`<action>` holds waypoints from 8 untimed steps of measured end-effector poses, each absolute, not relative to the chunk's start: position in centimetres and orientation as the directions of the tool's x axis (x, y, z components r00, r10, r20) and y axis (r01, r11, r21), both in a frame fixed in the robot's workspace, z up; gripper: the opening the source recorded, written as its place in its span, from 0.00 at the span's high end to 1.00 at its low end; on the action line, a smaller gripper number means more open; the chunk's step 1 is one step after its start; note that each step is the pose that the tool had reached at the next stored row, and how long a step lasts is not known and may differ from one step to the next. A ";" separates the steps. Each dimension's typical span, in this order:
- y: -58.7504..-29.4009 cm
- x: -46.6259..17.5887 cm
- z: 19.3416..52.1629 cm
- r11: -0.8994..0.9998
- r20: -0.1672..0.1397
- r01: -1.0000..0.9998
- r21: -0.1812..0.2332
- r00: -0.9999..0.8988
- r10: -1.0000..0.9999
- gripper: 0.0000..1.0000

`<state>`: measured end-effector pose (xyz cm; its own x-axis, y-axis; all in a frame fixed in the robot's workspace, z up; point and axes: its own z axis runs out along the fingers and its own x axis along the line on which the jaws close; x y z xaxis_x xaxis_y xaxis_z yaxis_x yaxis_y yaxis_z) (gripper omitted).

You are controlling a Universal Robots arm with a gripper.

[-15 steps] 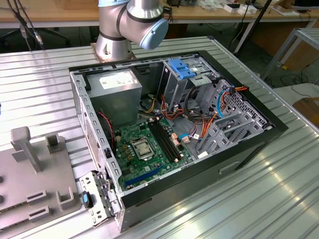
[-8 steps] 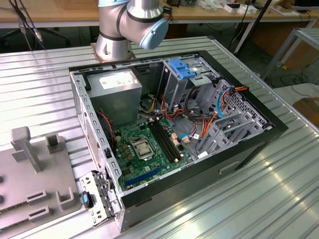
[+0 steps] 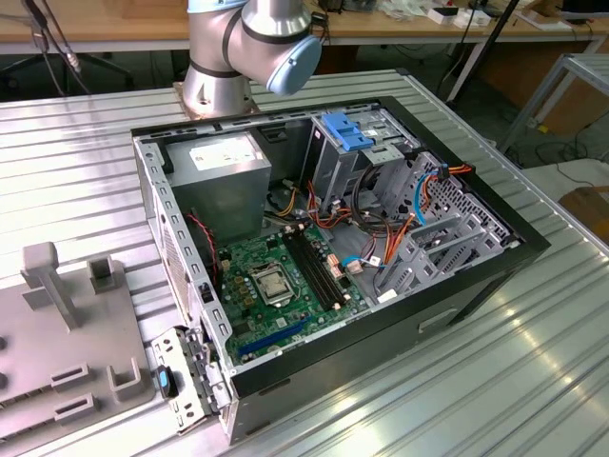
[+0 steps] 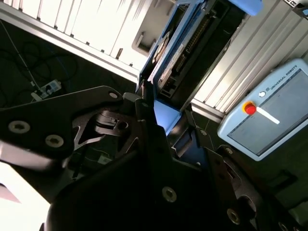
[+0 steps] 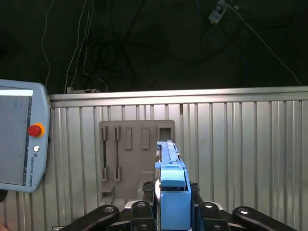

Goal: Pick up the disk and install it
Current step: 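Pick up the disk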

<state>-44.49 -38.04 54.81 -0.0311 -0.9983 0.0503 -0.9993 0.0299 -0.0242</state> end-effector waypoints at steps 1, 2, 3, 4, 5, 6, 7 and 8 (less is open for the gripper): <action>-38.0 -44.5 54.9 0.030 0.050 -0.999 -0.024 -0.031 -0.998 0.63; -38.0 -44.5 54.9 0.030 0.050 -0.999 -0.024 -0.031 -0.998 0.63; -38.0 -44.5 54.9 0.030 0.050 -0.999 -0.024 -0.031 -0.998 0.63; -38.0 -44.5 54.9 0.030 0.050 -0.999 -0.024 -0.031 -0.998 0.63; -38.0 -44.4 54.9 0.030 0.050 -0.999 -0.024 -0.031 -0.998 0.63; -38.0 -44.1 54.9 0.030 0.050 -0.999 -0.024 -0.031 -0.998 0.63; -38.0 -43.3 54.8 0.030 0.050 -0.999 -0.024 -0.031 -0.998 0.63; -38.0 -42.9 54.8 0.030 0.050 -0.999 -0.024 -0.031 -0.998 0.63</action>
